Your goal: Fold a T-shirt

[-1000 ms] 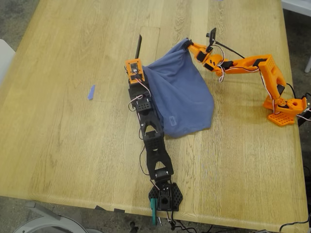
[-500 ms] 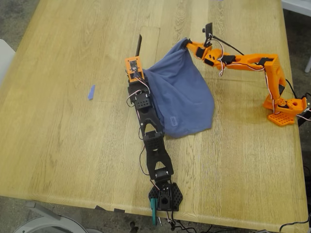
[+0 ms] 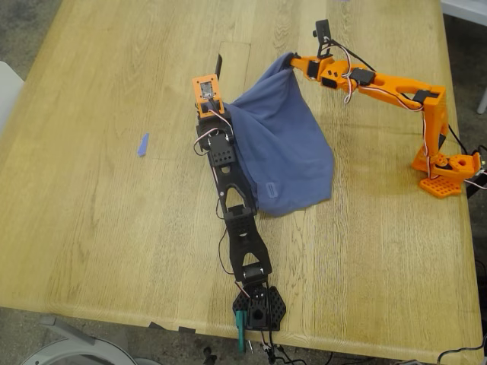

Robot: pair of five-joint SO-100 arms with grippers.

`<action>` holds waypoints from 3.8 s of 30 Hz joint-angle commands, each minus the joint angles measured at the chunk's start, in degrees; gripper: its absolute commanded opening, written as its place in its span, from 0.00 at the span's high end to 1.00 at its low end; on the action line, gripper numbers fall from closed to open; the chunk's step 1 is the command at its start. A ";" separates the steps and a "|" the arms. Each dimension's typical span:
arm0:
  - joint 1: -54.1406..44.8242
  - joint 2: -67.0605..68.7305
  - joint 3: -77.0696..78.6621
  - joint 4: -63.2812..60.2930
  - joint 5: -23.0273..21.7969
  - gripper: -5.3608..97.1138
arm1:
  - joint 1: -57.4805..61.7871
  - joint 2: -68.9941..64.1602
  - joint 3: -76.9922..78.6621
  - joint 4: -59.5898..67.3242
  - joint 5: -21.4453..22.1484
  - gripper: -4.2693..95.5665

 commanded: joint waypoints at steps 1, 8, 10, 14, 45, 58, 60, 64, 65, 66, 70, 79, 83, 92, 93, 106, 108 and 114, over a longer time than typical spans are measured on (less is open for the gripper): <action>0.09 8.88 -11.87 6.06 -0.53 0.95 | -0.18 7.82 -1.32 4.57 0.53 0.96; 3.34 8.88 -21.27 23.47 -0.79 0.95 | -2.55 16.26 2.64 19.95 1.49 0.96; 4.13 8.88 -22.85 27.33 -0.79 0.95 | -3.34 18.98 5.36 22.76 1.67 0.96; 5.01 8.88 -25.93 35.86 -1.32 0.95 | -4.92 24.96 11.78 28.92 2.81 0.96; 20.21 49.92 34.80 44.21 -3.60 0.95 | -15.29 49.04 39.81 53.70 4.57 0.96; 34.01 69.35 70.58 26.19 -4.22 0.95 | -18.72 59.94 60.03 46.93 4.31 0.96; 35.42 69.96 74.97 20.57 -4.22 0.95 | -19.78 61.70 63.28 45.44 4.22 0.96; 39.11 69.87 81.39 12.83 -4.31 0.95 | -22.24 65.48 69.35 43.24 3.96 0.96; 40.17 69.96 82.53 11.87 -4.31 0.95 | -23.12 66.36 70.66 42.98 3.96 0.96; 41.31 70.14 83.85 11.25 -4.31 0.95 | -24.08 67.41 71.72 42.98 3.96 0.96; 44.82 71.98 89.47 9.05 -4.39 0.95 | -27.25 70.40 75.32 42.63 3.87 0.96; 49.83 75.94 97.21 7.82 -4.57 0.95 | -32.43 74.79 82.27 41.13 4.13 0.96; 50.01 76.90 98.96 7.65 -4.48 0.94 | -33.40 75.41 84.99 39.29 4.13 0.96; 50.01 78.40 103.89 6.68 -8.79 0.65 | -34.28 76.46 90.53 34.54 3.78 0.88; 50.10 78.40 104.06 6.50 -9.05 0.60 | -34.45 76.46 90.70 34.54 3.69 0.84; 53.44 78.75 100.20 15.47 -19.78 0.22 | -35.95 78.84 86.13 43.07 0.26 0.66; 55.28 78.57 98.44 18.02 -21.62 0.22 | -36.65 79.10 84.11 45.88 0.09 0.65; 61.35 78.22 95.19 22.85 -23.64 0.23 | -38.85 80.07 78.93 53.79 -0.18 0.61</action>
